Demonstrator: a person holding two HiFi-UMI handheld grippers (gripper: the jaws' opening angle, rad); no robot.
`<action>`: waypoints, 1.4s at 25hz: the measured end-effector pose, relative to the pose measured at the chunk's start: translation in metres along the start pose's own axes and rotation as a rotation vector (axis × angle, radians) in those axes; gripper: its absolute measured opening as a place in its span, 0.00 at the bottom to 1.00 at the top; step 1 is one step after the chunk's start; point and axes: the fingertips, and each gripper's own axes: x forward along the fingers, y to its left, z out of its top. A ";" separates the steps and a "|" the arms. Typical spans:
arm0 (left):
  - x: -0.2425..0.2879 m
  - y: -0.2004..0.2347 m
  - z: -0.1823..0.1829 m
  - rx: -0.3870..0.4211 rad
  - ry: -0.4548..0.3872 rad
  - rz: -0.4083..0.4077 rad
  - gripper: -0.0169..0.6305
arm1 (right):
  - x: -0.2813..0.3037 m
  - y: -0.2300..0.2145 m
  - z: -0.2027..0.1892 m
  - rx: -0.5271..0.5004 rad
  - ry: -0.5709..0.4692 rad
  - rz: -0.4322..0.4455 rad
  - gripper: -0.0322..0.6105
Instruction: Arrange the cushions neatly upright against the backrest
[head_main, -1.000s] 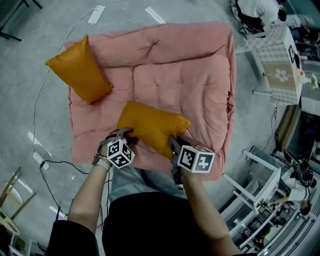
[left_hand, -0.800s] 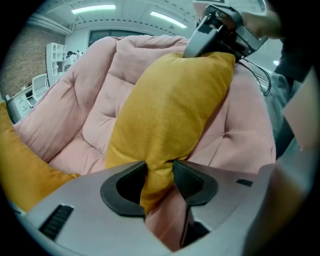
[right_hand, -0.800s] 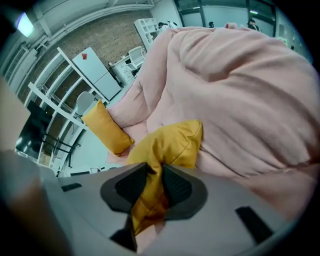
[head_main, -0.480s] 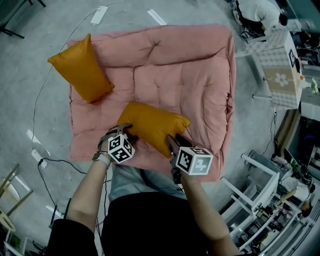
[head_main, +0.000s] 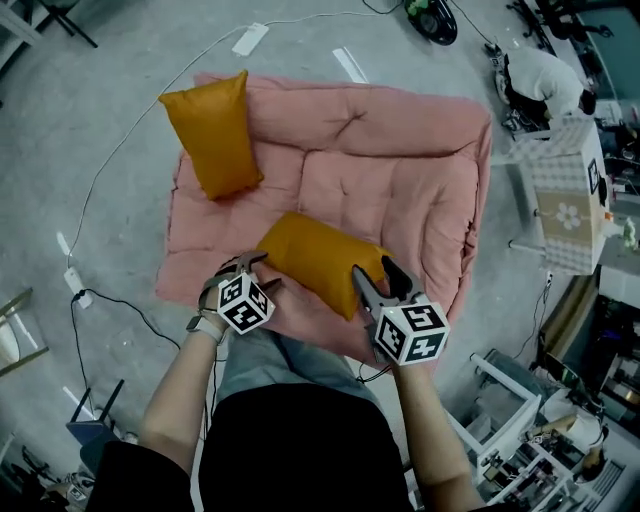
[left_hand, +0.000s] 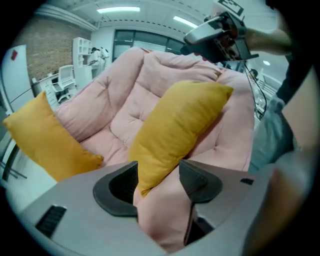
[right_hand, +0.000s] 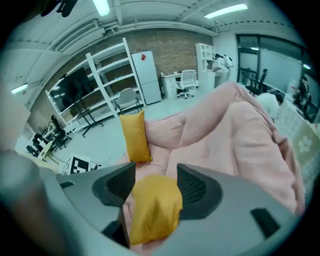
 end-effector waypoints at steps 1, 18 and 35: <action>-0.011 0.008 0.001 -0.045 -0.020 0.032 0.43 | 0.006 0.006 0.017 -0.054 -0.017 0.028 0.45; -0.158 0.082 -0.066 -0.616 -0.248 0.392 0.43 | 0.189 0.166 0.192 -0.875 -0.051 0.295 0.60; -0.169 0.083 -0.118 -0.843 -0.307 0.504 0.43 | 0.358 0.196 0.204 -1.128 0.162 0.312 0.68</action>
